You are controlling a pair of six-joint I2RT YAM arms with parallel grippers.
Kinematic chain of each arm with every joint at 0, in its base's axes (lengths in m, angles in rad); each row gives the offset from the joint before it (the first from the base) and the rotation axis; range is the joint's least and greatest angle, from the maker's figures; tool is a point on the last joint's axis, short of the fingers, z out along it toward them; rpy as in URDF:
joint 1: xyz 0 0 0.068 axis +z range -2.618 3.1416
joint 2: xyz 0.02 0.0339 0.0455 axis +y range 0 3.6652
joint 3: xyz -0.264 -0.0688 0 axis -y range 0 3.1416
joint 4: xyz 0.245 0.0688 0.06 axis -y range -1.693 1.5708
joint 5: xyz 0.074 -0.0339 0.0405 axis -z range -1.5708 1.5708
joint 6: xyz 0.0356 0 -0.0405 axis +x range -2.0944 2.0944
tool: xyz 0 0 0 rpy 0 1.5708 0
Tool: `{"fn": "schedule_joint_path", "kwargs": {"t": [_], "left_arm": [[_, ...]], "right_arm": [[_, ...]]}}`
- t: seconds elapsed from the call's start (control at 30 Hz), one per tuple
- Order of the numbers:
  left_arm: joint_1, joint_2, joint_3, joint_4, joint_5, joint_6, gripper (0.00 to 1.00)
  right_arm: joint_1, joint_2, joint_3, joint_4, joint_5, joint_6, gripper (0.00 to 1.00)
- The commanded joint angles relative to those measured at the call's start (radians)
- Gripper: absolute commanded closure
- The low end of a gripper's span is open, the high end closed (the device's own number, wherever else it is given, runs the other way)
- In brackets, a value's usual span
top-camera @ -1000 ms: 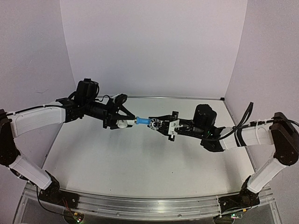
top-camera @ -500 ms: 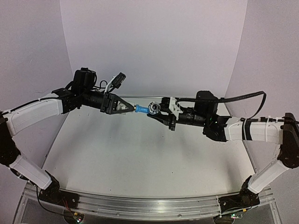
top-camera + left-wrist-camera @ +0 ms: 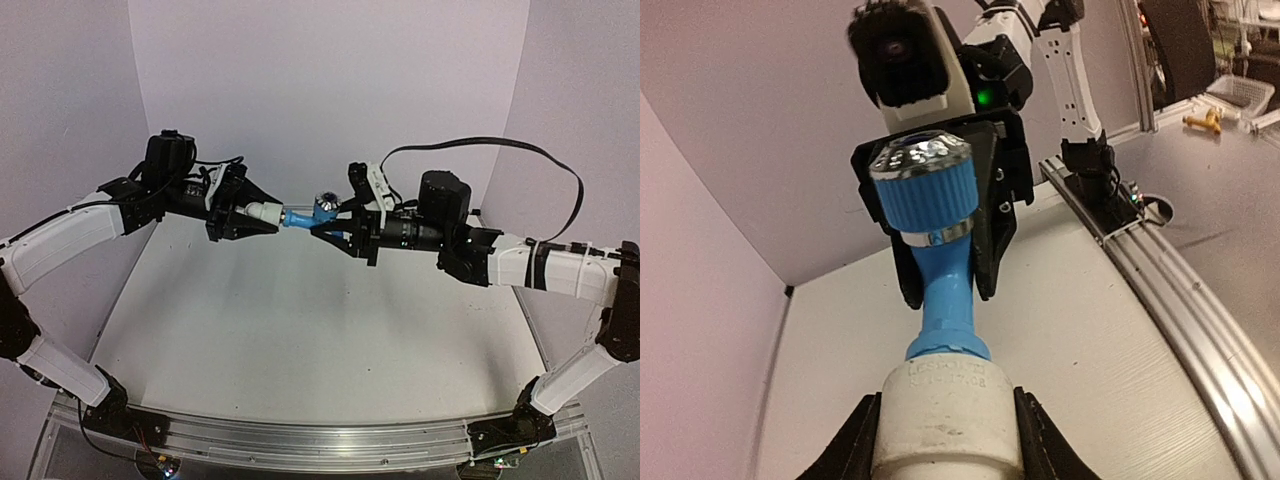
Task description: Install the water faucets
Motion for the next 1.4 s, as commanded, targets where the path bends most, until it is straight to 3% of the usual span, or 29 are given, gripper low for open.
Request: {"fn": "schedule_joint_path", "kwargs": {"t": [0.0, 0.3, 0.43, 0.53, 0.73, 0.83, 0.93, 1.0, 1.2, 1.37], "left_arm": [[-0.038, -0.04, 0.108, 0.031, 0.017, 0.501, 1.0], [-0.038, -0.156, 0.038, -0.038, -0.202, 1.147, 1.0], [-0.033, -0.201, 0.011, -0.069, -0.267, 1.271, 1.0], [-0.028, -0.214, -0.001, -0.092, -0.267, 1.258, 1.0], [-0.027, -0.253, -0.007, -0.104, -0.276, 1.019, 1.0], [-0.026, -0.258, 0.016, -0.104, -0.278, 0.797, 1.0], [-0.026, -0.252, 0.026, -0.101, -0.295, 0.594, 1.0], [-0.025, -0.25, 0.029, -0.096, -0.311, 0.475, 1.0], [-0.024, -0.282, 0.01, -0.05, -0.373, 0.125, 1.0], [-0.024, -0.331, -0.069, 0.021, -0.429, -0.215, 1.0]], "right_arm": [[0.046, 0.037, 0.089, -0.012, -0.053, 0.259, 1.0], [0.05, 0.103, 0.196, -0.014, -0.052, 0.527, 1.0], [0.053, 0.136, 0.228, -0.01, -0.051, 0.627, 1.0], [0.063, 0.139, 0.227, 0.004, -0.032, 0.646, 1.0], [0.069, 0.105, 0.196, 0.017, 0.007, 0.606, 0.99], [0.069, 0.075, 0.159, 0.016, 0.047, 0.576, 0.75], [0.069, 0.044, 0.128, 0.011, 0.083, 0.572, 0.42], [0.07, 0.023, 0.111, 0.005, 0.098, 0.557, 0.27], [0.069, -0.073, 0.042, -0.055, 0.237, 0.499, 0.04], [0.069, -0.17, 0.017, -0.149, 0.354, 0.387, 0.02]]}}
